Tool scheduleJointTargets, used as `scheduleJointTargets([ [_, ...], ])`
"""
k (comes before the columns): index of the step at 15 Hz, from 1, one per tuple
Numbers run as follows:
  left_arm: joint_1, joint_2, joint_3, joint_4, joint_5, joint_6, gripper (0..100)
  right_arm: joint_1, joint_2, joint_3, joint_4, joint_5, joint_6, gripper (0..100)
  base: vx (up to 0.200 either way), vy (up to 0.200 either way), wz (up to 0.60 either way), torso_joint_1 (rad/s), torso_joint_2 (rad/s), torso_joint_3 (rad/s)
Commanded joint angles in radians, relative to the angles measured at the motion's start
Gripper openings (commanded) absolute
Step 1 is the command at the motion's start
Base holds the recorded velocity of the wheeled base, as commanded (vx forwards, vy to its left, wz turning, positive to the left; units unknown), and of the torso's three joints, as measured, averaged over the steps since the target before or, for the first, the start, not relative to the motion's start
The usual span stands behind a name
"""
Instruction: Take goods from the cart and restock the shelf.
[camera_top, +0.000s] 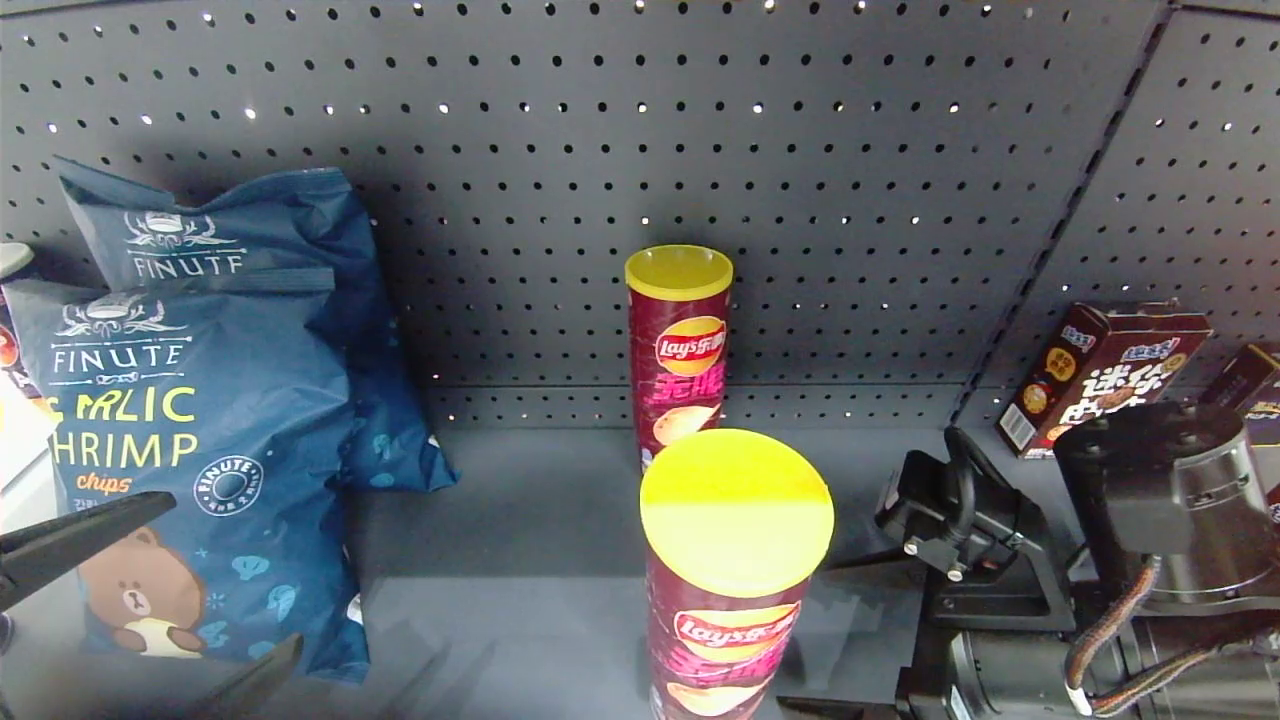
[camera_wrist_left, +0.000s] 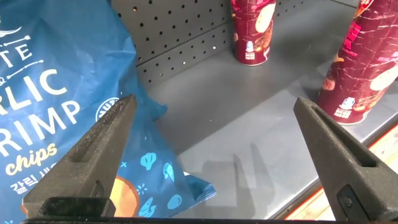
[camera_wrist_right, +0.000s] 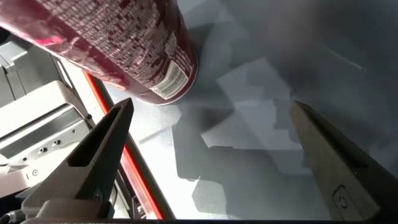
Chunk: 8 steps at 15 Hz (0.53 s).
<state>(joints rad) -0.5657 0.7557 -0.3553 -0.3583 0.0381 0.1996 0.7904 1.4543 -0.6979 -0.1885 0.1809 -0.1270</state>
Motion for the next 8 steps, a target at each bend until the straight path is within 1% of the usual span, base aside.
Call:
scheduleJointTargets([
  [1,0.0,-0.001,0.001,-0.001,0.0,0.0,100,-0.008,-0.002,-0.003,0.0,0.0,-0.002,100,0.0,0.0,0.0,0.0,0.0,0.0],
  [8,0.0,-0.003,0.004,-0.001,0.002,-0.003,100,-0.005,0.034,-0.017,-0.002,0.005,-0.003,100,0.0,0.0,0.0,0.0,0.0,0.0],
])
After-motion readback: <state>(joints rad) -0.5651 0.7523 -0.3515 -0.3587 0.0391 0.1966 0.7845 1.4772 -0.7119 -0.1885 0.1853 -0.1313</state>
